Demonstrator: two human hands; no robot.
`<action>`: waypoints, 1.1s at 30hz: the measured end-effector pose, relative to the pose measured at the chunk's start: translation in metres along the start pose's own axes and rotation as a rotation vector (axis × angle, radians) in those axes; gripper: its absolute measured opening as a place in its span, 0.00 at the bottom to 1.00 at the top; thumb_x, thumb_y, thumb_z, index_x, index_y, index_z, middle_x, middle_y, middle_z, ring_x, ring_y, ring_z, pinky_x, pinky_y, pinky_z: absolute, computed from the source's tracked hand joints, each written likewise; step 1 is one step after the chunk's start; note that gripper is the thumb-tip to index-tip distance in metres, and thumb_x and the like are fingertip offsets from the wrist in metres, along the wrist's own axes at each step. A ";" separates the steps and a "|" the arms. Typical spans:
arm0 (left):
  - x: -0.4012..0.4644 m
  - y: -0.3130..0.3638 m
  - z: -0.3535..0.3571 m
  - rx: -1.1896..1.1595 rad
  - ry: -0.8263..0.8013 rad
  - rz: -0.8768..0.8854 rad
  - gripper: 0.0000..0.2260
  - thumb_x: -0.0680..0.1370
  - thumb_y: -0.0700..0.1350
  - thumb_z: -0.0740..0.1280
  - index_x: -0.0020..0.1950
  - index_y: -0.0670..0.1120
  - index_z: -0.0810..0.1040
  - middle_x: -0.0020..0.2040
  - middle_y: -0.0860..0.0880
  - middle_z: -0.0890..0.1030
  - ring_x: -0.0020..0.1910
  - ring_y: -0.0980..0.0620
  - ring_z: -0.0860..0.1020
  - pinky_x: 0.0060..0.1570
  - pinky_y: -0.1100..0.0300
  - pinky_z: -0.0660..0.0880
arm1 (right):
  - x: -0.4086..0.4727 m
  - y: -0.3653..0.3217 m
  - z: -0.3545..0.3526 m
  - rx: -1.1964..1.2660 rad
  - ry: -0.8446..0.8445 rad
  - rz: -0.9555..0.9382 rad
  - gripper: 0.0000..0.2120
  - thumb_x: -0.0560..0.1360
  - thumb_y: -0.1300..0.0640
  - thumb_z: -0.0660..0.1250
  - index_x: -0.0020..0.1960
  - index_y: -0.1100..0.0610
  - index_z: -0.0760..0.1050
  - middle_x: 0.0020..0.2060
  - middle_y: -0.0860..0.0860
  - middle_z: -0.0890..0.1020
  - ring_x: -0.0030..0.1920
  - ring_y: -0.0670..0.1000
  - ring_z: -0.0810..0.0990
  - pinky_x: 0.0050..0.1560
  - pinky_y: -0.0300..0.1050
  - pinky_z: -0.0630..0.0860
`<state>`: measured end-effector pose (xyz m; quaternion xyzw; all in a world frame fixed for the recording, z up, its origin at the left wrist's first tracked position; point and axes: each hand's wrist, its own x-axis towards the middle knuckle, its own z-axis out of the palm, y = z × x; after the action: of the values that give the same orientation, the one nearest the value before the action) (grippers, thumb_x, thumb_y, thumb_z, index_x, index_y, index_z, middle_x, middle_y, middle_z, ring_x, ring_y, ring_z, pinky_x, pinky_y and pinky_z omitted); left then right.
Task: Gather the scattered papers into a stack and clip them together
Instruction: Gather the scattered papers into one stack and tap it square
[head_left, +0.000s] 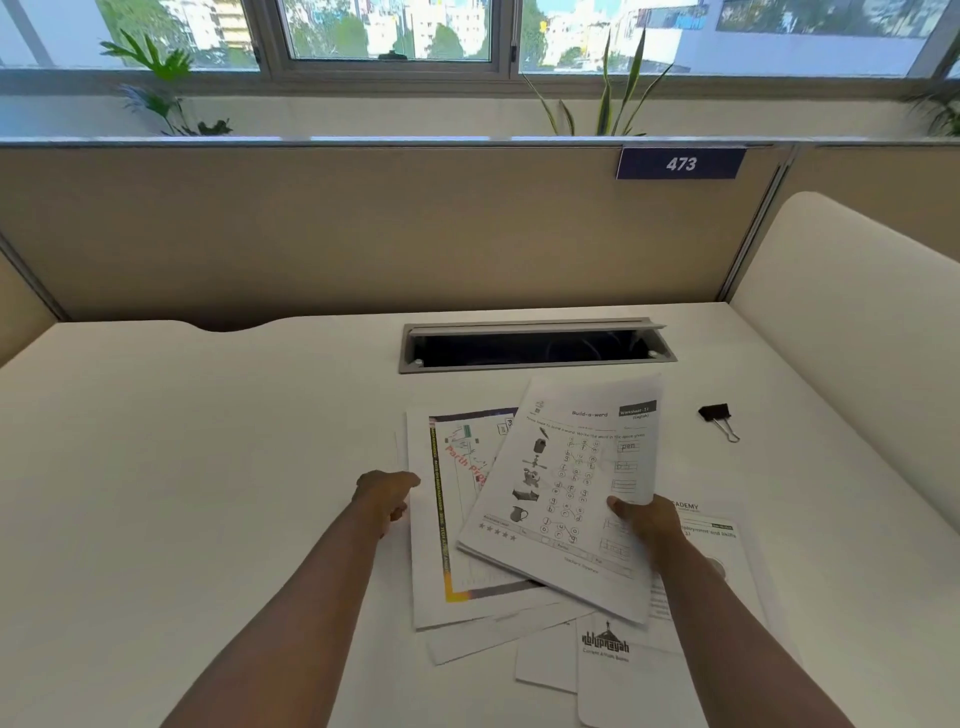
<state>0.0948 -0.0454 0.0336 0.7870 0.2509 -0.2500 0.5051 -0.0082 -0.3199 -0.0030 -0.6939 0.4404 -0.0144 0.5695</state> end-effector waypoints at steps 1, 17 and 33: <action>-0.001 0.000 0.002 0.002 -0.020 0.013 0.20 0.75 0.41 0.67 0.64 0.33 0.70 0.45 0.41 0.76 0.29 0.53 0.69 0.23 0.65 0.65 | 0.000 0.000 0.000 0.000 0.003 0.000 0.22 0.72 0.60 0.70 0.63 0.66 0.73 0.60 0.64 0.78 0.58 0.64 0.78 0.62 0.59 0.74; -0.006 -0.003 0.021 -0.231 -0.186 0.042 0.19 0.76 0.36 0.66 0.64 0.30 0.69 0.40 0.41 0.77 0.36 0.45 0.75 0.34 0.53 0.76 | 0.005 0.004 0.001 0.008 0.002 0.009 0.20 0.71 0.60 0.71 0.61 0.65 0.75 0.57 0.63 0.80 0.56 0.64 0.79 0.60 0.60 0.75; 0.018 -0.031 -0.013 -0.017 -0.029 0.140 0.17 0.80 0.38 0.59 0.67 0.34 0.70 0.66 0.37 0.74 0.64 0.38 0.73 0.66 0.50 0.69 | -0.013 -0.019 0.005 0.173 -0.243 -0.129 0.18 0.71 0.65 0.70 0.61 0.66 0.74 0.53 0.62 0.81 0.49 0.61 0.81 0.51 0.55 0.79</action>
<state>0.0908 -0.0192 0.0060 0.7946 0.1900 -0.2235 0.5316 -0.0025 -0.3088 0.0172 -0.6659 0.3198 -0.0046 0.6740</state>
